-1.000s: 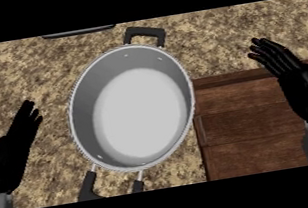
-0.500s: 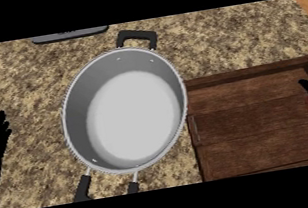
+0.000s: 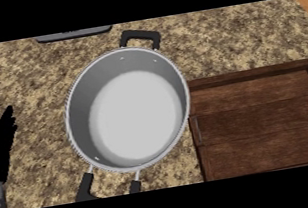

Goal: Pick the sweet potato from the tray and place it in the pot

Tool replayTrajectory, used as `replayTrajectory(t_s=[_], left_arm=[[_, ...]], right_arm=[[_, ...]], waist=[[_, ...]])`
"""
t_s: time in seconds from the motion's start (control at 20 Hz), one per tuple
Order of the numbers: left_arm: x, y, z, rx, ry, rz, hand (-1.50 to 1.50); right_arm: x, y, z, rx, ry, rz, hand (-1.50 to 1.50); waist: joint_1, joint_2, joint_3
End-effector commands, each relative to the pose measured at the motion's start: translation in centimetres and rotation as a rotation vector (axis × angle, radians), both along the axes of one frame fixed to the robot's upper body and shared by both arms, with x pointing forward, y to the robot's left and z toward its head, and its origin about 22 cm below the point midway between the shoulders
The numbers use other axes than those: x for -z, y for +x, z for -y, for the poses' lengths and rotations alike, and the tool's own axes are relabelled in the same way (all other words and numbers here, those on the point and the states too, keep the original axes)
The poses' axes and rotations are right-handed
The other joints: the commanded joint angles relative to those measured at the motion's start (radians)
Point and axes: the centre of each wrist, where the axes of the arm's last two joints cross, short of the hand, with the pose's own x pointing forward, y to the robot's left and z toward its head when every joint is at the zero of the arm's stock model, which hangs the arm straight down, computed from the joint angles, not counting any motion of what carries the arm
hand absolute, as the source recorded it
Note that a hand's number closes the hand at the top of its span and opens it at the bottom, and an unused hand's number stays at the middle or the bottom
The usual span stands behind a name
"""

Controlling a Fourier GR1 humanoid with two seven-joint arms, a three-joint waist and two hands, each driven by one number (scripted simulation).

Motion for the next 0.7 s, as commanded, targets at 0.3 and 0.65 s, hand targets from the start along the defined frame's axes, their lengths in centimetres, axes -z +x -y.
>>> replayTrajectory(t_s=[0.3, 0.65], left_arm=[[-1.6, 1.1, 0.9, 0.033, 0.013, -0.011, 0.00], [-0.6, 0.8, 0.2, 0.007, 0.026, -0.019, 0.00]], right_arm=[[-8.4, 1.1, -0.8, 0.037, -0.295, -0.473, -1.50], [-8.9, 0.8, -2.9, -0.071, -0.283, -0.794, -1.50]], waist=[[0.033, 0.005, 0.000], [0.024, 0.001, 0.000]])
